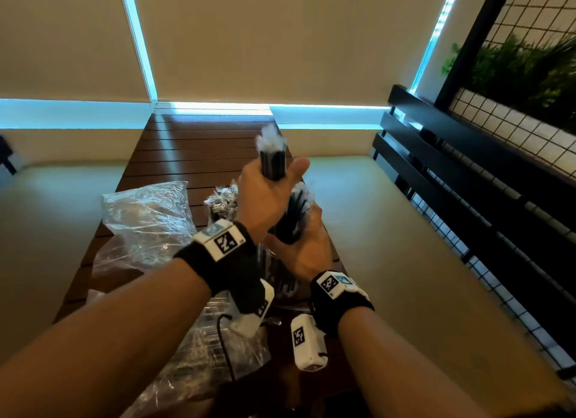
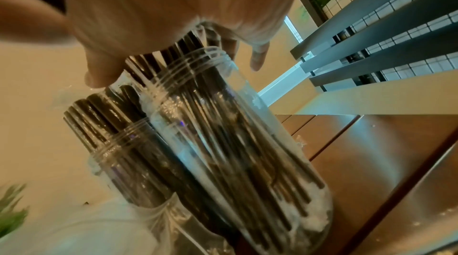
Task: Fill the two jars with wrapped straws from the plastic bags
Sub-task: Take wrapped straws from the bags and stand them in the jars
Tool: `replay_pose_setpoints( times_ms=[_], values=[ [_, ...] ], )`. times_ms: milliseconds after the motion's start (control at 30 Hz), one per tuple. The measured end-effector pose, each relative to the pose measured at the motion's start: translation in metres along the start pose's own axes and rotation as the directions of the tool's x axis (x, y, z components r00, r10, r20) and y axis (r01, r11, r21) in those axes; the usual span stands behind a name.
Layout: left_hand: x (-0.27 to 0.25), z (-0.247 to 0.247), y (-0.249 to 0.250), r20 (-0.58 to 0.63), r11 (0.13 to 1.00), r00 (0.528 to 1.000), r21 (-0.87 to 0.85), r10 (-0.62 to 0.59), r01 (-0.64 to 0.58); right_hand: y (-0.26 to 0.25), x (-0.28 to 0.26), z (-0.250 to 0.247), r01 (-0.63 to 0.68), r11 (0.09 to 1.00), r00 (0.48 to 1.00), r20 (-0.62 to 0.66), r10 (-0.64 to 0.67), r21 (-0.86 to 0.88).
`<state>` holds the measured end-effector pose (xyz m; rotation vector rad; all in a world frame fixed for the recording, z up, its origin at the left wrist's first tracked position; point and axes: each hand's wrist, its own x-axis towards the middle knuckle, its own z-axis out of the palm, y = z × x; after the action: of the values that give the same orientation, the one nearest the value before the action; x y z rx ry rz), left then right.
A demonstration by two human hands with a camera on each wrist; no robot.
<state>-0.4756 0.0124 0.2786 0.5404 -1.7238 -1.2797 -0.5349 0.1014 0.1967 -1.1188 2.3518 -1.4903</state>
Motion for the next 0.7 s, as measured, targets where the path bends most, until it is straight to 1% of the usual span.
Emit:
replay_pose_setpoints(
  times_ms=[67, 133, 233, 267, 367, 467, 533, 567, 600, 633, 667, 700],
  values=[
    [-0.013, 0.001, -0.015, 0.027, 0.998, 0.998, 0.031, -0.059, 0.058, 0.001, 0.004, 0.006, -0.004, 1.0, 1.0, 0.005, 0.004, -0.014],
    [-0.02, 0.001, -0.022, 0.053, 0.994, 0.995, 0.073, -0.083, 0.079, 0.003, 0.006, 0.012, 0.001, 0.997, 1.0, 0.027, 0.001, -0.076],
    [-0.023, -0.002, -0.012, 0.104, 0.982, 0.993, 0.183, -0.062, 0.042, 0.006, 0.006, 0.014, -0.013, 0.996, 1.0, 0.027, 0.016, -0.091],
    [-0.022, -0.003, -0.009, 0.098, 0.977, 0.994, 0.213, -0.048, 0.027, 0.008, 0.006, 0.015, -0.022, 0.997, 1.0, 0.014, 0.023, -0.074],
    [-0.016, -0.009, 0.0, 0.07, 0.978, 0.997, 0.204, 0.027, -0.041, 0.005, 0.005, 0.012, -0.011, 0.998, 1.0, -0.005, 0.011, -0.057],
    [-0.006, -0.015, 0.009, 0.066, 0.966, 0.982, 0.178, 0.177, -0.186, 0.008, 0.006, 0.012, -0.003, 0.997, 1.0, -0.021, 0.001, -0.073],
    [0.004, -0.018, 0.019, 0.125, 0.925, 0.95, 0.224, 0.286, -0.308, 0.009, 0.007, 0.012, -0.015, 0.996, 1.0, -0.019, 0.014, -0.088],
    [0.01, -0.019, 0.025, 0.2, 0.878, 0.919, 0.283, 0.341, -0.387, 0.009, 0.007, 0.012, -0.022, 0.994, 1.0, -0.013, 0.021, -0.111],
    [0.016, -0.018, 0.028, 0.302, 0.813, 0.879, 0.352, 0.37, -0.463, 0.009, 0.008, 0.013, -0.035, 0.991, 0.999, -0.003, 0.035, -0.132],
    [0.021, -0.016, 0.028, 0.419, 0.745, 0.837, 0.415, 0.353, -0.522, 0.008, 0.009, 0.014, -0.056, 0.988, 0.998, 0.0, 0.056, -0.144],
    [0.022, -0.014, 0.025, 0.526, 0.685, 0.798, 0.466, 0.295, -0.56, 0.008, 0.011, 0.016, -0.082, 0.986, 0.997, -0.008, 0.081, -0.146],
    [0.02, -0.012, 0.018, 0.611, 0.639, 0.763, 0.505, 0.21, -0.581, 0.008, 0.012, 0.018, -0.086, 0.983, 0.996, -0.01, 0.085, -0.163]
  ],
)
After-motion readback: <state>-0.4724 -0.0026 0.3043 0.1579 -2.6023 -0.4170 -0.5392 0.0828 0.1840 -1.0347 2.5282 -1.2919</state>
